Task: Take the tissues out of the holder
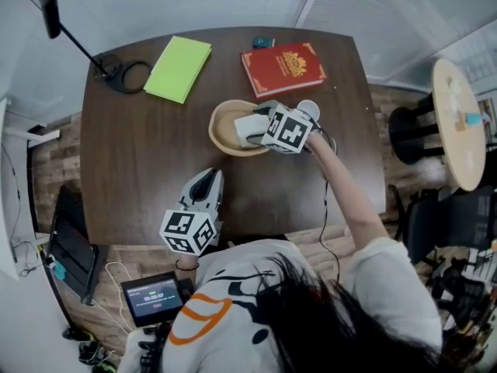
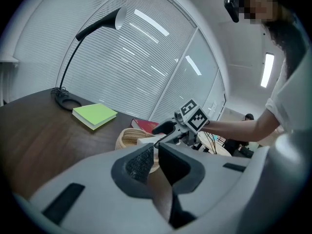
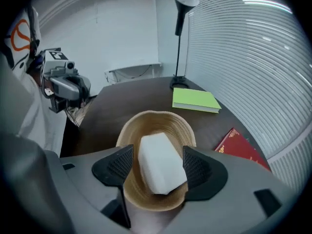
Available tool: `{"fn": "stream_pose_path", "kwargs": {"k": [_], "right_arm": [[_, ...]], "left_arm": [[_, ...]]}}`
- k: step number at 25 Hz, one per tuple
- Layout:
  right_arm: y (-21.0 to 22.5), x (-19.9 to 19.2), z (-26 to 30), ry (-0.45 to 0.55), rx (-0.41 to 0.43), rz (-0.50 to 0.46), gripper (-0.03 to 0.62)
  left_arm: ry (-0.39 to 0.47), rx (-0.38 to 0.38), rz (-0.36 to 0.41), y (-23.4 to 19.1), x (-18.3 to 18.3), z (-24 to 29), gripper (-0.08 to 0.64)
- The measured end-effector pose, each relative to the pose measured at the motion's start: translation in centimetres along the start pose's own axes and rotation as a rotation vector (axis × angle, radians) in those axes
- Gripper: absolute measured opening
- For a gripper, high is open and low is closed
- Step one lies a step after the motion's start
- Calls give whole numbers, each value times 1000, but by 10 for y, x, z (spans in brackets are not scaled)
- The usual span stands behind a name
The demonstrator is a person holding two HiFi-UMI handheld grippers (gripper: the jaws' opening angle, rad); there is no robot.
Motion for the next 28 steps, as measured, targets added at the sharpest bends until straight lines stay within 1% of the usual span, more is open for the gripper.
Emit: {"fn": "stream_pose_path", "kwargs": {"k": [2,4,6,8,10,14,16,19,22,25,28], "right_arm": [[5,1,8,-68,11,-68,307],[8,0,16,-130,32,-112,310],[9,-1,24,-181,36,-146,310],[9,-4,31,-225,23,-171,310],[10,-6,37,-250,13,-174,310],[12,-5,37,-255,25,-156,308],[10,-5,36,-248,15,-151,304],[6,-5,33,-238,-32,-134,289],[3,-7,27,-212,-77,-87,285],[-1,-9,16,-168,-117,-46,284],[-7,-6,-1,-101,-165,-7,284]], "left_arm": [[0,3,-2,-1,0,2,31],[-1,3,-4,0,0,3,31],[-4,1,-3,1,-1,4,31],[-8,-2,-3,2,-1,3,31],[-10,-2,-3,1,-1,1,31],[-7,7,-8,-3,1,-3,31],[-5,12,-10,-4,0,-4,31],[-5,11,-8,-5,-1,-4,31],[-7,6,-4,-4,-3,-3,31],[-9,-2,2,-2,-4,-3,31],[-10,-8,9,-1,-4,-4,31]]}}
Point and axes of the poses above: the fingertips, and each gripper's own axes: z forward along the fingers, y to its right, x out of its top, the point moved 7 cm from there along -z, backward along the fingers, and after that the axes turned 8 degrees about -y, right-handed, at the moved point
